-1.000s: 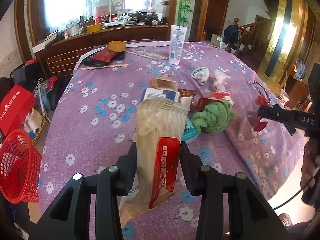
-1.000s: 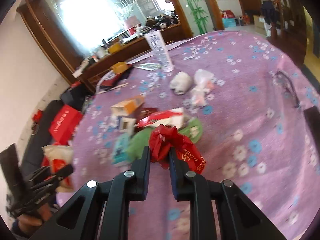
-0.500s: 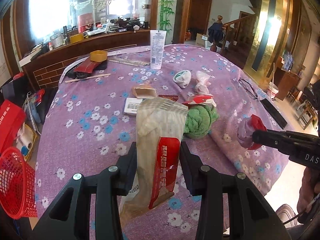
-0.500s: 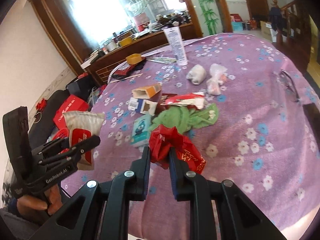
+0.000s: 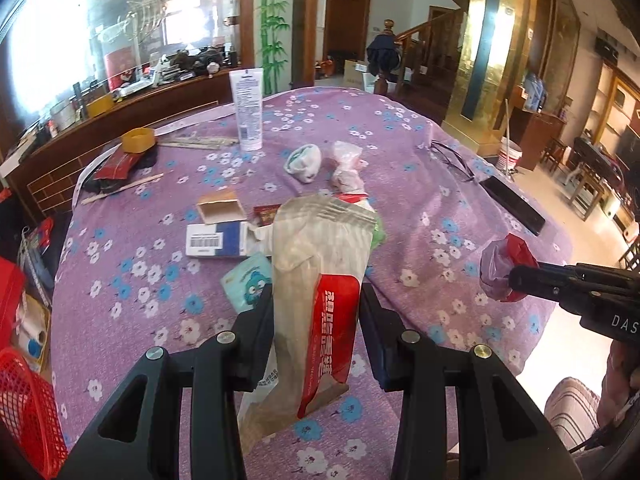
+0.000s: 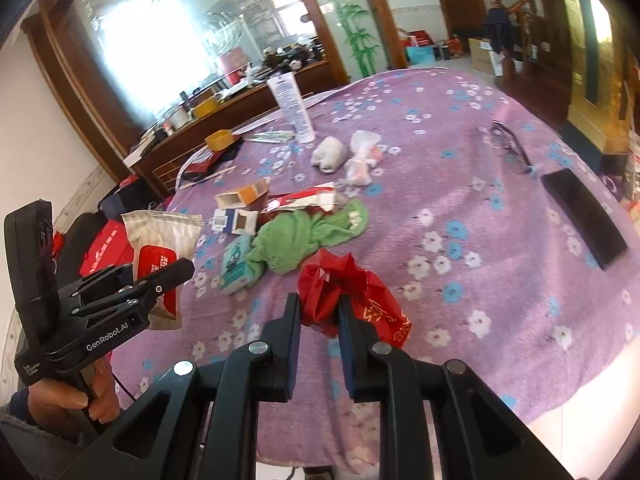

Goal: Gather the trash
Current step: 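Lift the tissue packet with left tool while right tool lifts the red bag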

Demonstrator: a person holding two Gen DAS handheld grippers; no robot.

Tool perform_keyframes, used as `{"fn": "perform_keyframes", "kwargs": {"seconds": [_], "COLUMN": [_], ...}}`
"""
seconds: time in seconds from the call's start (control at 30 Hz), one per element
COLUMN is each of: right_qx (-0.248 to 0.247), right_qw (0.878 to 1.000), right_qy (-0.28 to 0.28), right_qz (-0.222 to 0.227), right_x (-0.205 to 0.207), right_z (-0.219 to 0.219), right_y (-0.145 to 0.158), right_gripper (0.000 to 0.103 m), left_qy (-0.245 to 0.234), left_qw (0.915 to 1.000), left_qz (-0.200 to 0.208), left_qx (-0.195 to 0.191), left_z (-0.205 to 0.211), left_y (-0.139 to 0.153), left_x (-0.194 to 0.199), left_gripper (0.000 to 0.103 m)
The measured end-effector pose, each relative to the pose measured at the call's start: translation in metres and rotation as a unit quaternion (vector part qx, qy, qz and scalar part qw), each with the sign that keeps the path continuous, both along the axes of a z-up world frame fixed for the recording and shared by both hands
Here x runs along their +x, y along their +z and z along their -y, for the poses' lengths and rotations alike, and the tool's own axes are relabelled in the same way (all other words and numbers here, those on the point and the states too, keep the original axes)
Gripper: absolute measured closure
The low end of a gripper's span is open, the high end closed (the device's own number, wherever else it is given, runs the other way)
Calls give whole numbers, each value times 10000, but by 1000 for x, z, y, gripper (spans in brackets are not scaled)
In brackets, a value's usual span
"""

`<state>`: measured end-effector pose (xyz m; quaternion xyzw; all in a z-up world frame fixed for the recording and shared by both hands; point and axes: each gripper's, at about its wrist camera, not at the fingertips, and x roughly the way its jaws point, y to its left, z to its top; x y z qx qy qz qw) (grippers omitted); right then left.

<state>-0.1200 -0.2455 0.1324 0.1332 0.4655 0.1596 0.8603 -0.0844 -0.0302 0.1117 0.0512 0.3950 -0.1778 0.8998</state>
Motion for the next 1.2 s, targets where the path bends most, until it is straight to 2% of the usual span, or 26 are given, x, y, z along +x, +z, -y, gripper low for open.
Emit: {"fn": "perform_keyframes", "kwargs": {"seconds": [0.23,0.57,0.9,1.2], "right_qx": [-33,-60,20,68], "right_qw": [9999,9998,9983,9917], "right_qy": [-118,66,537,1269], "right_qz": [-59,-156,-209,-211], "right_x": [-5,-3,5,15], "right_z": [6,-2,-29,-81], "right_y": [-2,-7,-11,-10], "right_gripper": [84,84,84,84], "left_qy": [-110,135,739,1457], "left_qw": [9999,9999,9972,9891], "left_qz": [-2,-77,-50,-32], "left_qx": [-3,-61,-88,-192], "left_z": [7,-8,-45,-97], "left_y": [-1,-5,-6,-6], "left_x": [-3,-9,-24,-45], "left_gripper": [64,64,64,64]}}
